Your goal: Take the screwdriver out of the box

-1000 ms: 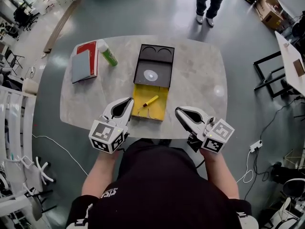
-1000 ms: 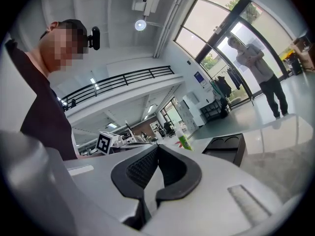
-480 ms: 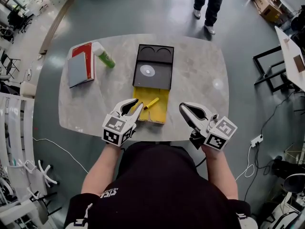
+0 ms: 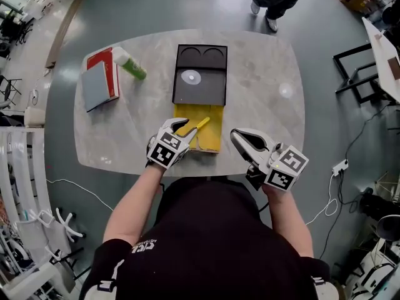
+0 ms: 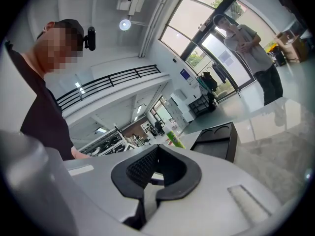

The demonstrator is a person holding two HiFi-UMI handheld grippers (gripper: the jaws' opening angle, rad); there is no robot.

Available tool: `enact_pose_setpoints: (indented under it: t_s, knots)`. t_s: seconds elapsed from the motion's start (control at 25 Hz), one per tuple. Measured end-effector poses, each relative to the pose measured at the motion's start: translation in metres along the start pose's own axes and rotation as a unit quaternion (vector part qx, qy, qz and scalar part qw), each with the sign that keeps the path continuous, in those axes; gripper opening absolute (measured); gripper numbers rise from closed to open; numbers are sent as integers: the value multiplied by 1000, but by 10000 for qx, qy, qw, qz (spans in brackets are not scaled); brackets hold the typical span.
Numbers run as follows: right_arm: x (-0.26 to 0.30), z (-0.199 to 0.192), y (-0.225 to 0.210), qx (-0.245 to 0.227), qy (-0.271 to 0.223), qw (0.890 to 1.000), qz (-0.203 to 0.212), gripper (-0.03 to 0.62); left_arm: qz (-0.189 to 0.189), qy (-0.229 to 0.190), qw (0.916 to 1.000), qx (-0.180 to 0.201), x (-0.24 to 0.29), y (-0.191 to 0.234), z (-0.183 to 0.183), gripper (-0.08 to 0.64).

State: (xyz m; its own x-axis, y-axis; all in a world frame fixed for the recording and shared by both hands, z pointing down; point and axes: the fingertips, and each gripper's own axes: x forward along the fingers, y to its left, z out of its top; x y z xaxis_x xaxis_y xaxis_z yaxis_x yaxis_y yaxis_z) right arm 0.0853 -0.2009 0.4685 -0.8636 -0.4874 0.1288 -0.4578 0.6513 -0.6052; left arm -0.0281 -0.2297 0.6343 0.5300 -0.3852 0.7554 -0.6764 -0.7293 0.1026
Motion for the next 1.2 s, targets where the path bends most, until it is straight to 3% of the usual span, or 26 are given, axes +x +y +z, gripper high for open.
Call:
enact_pose_setpoints:
  t_s: [0.2, 0.44, 0.88, 1.2]
  knots:
    - [8, -15, 0, 145, 128, 9998, 1, 15, -218, 608, 9974, 329, 32, 0, -26, 162]
    - [10, -23, -3, 267, 161, 9995, -58, 15, -354, 1332, 9872, 796, 55, -5, -55, 169]
    - [4, -28, -10, 382, 133, 9989, -244, 15, -406, 2163, 9664, 1328, 82, -6, -84, 167]
    - [1, -24, -11, 360, 64, 9989, -290, 15, -432, 2416, 9564, 1584, 87, -9, -88, 151]
